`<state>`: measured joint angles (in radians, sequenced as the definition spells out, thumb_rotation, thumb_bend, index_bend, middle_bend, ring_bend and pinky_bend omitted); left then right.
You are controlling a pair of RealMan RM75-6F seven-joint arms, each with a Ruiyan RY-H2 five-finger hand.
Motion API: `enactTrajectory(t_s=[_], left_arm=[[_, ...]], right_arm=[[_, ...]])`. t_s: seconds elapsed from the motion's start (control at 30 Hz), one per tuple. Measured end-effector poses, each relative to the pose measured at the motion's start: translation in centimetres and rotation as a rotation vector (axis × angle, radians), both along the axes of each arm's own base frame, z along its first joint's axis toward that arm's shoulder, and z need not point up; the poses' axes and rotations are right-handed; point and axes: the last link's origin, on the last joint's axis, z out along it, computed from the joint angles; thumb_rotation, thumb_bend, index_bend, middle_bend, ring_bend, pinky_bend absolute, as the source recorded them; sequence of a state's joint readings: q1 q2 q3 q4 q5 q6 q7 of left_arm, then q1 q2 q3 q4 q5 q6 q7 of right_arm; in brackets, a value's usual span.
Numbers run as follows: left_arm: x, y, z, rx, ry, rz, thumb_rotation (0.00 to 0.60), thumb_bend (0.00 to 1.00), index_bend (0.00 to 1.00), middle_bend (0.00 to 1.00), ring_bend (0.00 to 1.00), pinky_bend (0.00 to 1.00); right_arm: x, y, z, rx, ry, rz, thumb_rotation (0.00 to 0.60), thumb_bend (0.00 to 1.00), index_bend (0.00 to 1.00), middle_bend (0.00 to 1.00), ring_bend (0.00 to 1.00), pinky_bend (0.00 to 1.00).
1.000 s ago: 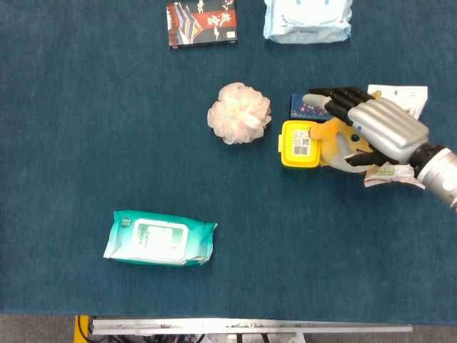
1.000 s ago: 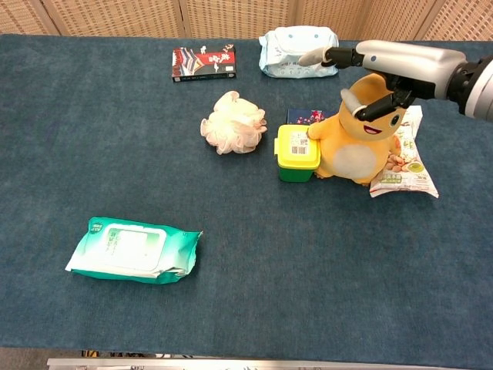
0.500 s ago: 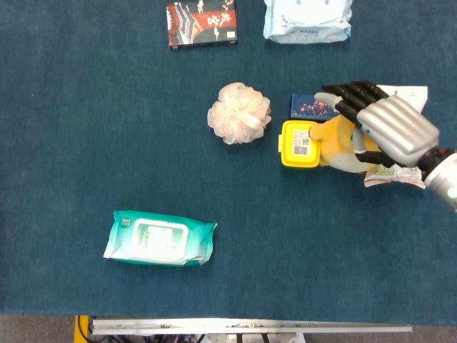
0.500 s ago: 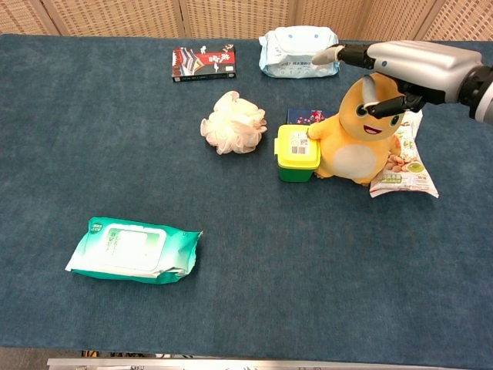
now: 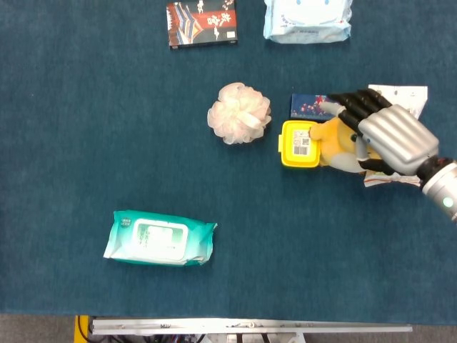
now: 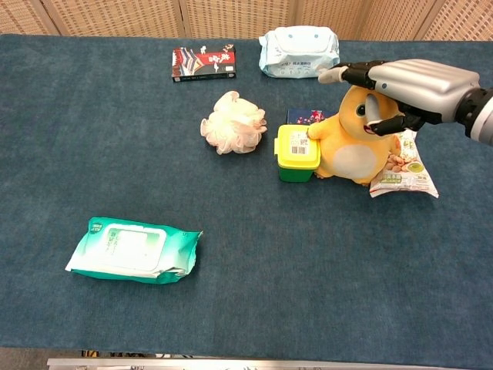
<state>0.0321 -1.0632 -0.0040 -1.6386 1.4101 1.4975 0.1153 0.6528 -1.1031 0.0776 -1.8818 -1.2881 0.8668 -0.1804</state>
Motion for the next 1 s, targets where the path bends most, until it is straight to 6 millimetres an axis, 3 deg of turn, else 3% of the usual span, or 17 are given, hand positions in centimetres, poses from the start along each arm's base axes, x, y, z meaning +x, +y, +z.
enactTrajectory(t_s=[0.33, 0.73, 1.0], left_arm=[[-0.1, -0.1, 0.0, -0.001, 0.001, 0.004, 0.600, 0.00, 0.14, 0.07, 0.13, 0.05], [-0.1, -0.1, 0.0, -0.001, -0.001, 0.003, 0.600, 0.00, 0.14, 0.07, 0.13, 0.05], [-0.1, -0.1, 0.0, 0.000, -0.001, 0.003, 0.600, 0.00, 0.14, 0.07, 0.13, 0.05]], right_arm=[[-0.7, 0.4, -0.6, -0.010, 0.029, 0.003, 0.496, 0.90, 0.08, 0.06, 0.00, 0.02], [0.3, 0.2, 0.7, -0.074, 0.008, 0.038, 0.497, 0.90, 0.08, 0.06, 0.00, 0.02], [-0.8, 0.6, 0.1, -0.055, 0.049, 0.019, 0.496, 0.90, 0.08, 0.06, 0.00, 0.02]])
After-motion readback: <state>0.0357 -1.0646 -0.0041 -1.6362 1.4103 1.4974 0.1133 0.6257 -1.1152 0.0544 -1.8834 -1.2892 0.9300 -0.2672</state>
